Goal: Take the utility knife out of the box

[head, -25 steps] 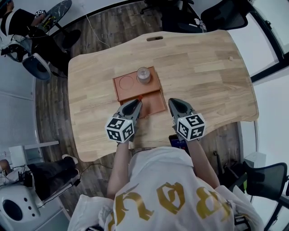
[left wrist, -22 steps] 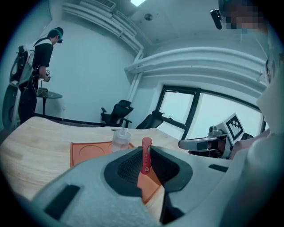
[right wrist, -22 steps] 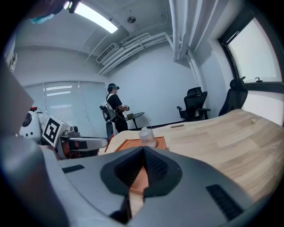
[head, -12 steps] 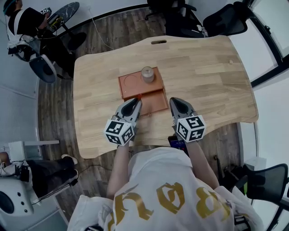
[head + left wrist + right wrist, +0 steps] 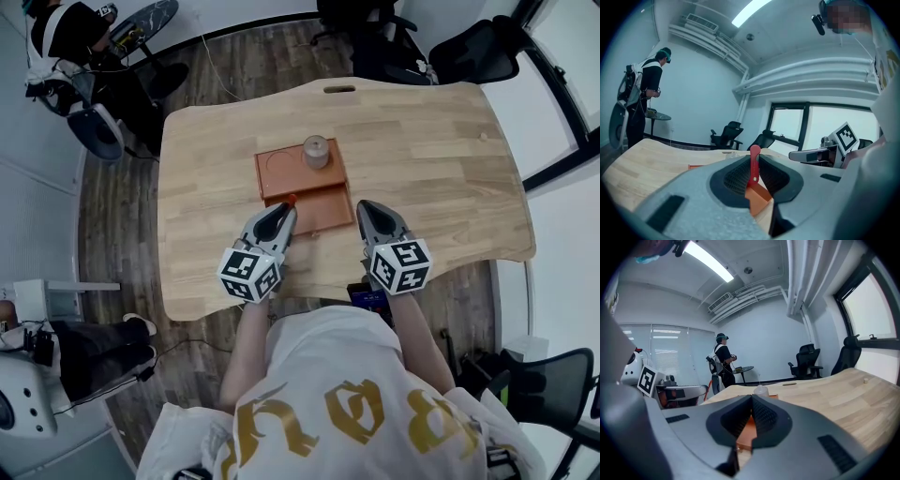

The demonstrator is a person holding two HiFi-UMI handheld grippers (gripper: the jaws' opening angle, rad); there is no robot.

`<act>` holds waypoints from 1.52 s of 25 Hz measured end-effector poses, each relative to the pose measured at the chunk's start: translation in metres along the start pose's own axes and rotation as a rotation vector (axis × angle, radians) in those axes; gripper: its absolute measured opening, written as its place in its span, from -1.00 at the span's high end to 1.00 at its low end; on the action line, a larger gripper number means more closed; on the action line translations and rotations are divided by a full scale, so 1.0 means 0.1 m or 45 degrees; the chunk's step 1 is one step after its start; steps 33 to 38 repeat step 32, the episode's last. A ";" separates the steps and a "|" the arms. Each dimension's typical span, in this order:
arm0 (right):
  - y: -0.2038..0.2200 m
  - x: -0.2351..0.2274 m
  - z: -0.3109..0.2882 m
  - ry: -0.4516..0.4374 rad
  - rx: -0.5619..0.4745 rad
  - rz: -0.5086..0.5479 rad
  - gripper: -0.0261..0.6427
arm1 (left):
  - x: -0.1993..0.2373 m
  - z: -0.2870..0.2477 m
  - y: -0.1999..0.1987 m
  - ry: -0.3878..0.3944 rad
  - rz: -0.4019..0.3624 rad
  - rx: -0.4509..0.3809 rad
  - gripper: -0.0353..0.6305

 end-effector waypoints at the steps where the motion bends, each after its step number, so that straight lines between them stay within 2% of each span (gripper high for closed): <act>1: 0.00 0.02 -0.01 -0.006 0.000 0.004 0.89 | 0.01 0.01 0.00 -0.003 -0.004 -0.002 0.72; 14: 0.00 0.11 -0.05 -0.026 0.012 0.022 0.89 | 0.08 0.07 -0.01 -0.010 -0.001 -0.005 0.72; 26: 0.08 0.17 -0.11 -0.023 0.038 0.025 0.89 | 0.11 0.14 0.08 -0.019 -0.044 0.044 0.72; 38: 0.11 0.18 -0.13 -0.029 0.037 0.023 0.89 | 0.15 0.14 0.12 -0.020 -0.025 0.054 0.72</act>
Point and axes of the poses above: the fingertips, and each gripper's own axes: z backward along the fingers, x to its left, y out of its underside, the point moved 6 cm from there along z, backward along the fingers, and after that the axes turned 4 degrees about -x, right-handed, at the moved point
